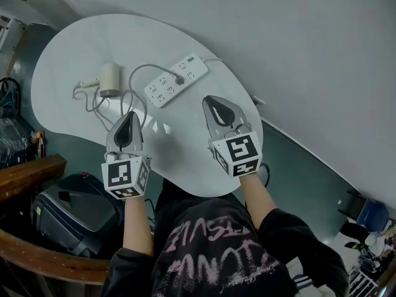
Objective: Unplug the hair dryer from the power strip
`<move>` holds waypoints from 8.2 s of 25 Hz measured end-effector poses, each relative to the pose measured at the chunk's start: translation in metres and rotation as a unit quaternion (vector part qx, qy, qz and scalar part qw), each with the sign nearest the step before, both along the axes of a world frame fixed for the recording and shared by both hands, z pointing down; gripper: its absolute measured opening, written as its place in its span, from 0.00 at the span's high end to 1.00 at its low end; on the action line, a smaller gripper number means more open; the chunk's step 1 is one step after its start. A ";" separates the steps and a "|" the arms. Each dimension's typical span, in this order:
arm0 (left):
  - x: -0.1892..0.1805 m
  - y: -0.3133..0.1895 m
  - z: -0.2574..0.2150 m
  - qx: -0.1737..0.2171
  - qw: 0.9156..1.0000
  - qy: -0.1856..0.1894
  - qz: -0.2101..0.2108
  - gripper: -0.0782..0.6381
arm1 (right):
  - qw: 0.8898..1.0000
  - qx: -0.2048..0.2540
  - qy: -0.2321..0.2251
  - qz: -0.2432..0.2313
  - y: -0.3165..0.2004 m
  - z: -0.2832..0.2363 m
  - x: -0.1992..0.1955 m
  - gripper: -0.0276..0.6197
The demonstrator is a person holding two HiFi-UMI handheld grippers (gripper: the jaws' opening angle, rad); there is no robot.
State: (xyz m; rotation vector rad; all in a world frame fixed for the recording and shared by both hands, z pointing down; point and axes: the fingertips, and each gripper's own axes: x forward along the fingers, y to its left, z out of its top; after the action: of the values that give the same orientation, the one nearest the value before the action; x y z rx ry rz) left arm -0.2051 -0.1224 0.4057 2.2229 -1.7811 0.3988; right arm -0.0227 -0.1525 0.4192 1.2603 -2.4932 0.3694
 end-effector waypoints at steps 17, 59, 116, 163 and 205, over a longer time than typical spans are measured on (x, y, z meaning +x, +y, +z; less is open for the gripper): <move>0.008 -0.015 0.030 -0.030 0.999 0.008 0.027 0.89 | 0.998 -0.024 0.045 -0.024 -0.028 0.040 -0.005 0.92; 0.037 -0.043 0.075 -0.067 0.995 0.032 0.068 0.89 | 0.932 -0.059 0.236 -0.270 -0.123 0.132 -0.043 0.67; 0.117 -0.125 0.122 -0.110 0.973 -0.035 0.199 0.77 | 0.948 -0.104 0.174 -0.245 -0.126 0.135 -0.041 0.67; 0.079 -0.119 0.048 -0.037 0.991 0.008 0.132 0.81 | 0.966 -0.101 0.150 -0.184 -0.130 0.123 -0.037 0.65; 0.071 -0.011 -0.032 0.042 0.997 -0.009 0.062 0.81 | 0.995 0.068 0.023 -0.075 -0.012 -0.034 0.006 0.95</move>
State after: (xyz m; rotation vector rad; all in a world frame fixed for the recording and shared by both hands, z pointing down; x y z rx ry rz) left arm -0.1345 -0.1334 0.3738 2.4041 -1.7021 0.3761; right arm -0.0167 -0.1643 0.3852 1.1068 -2.5902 0.1328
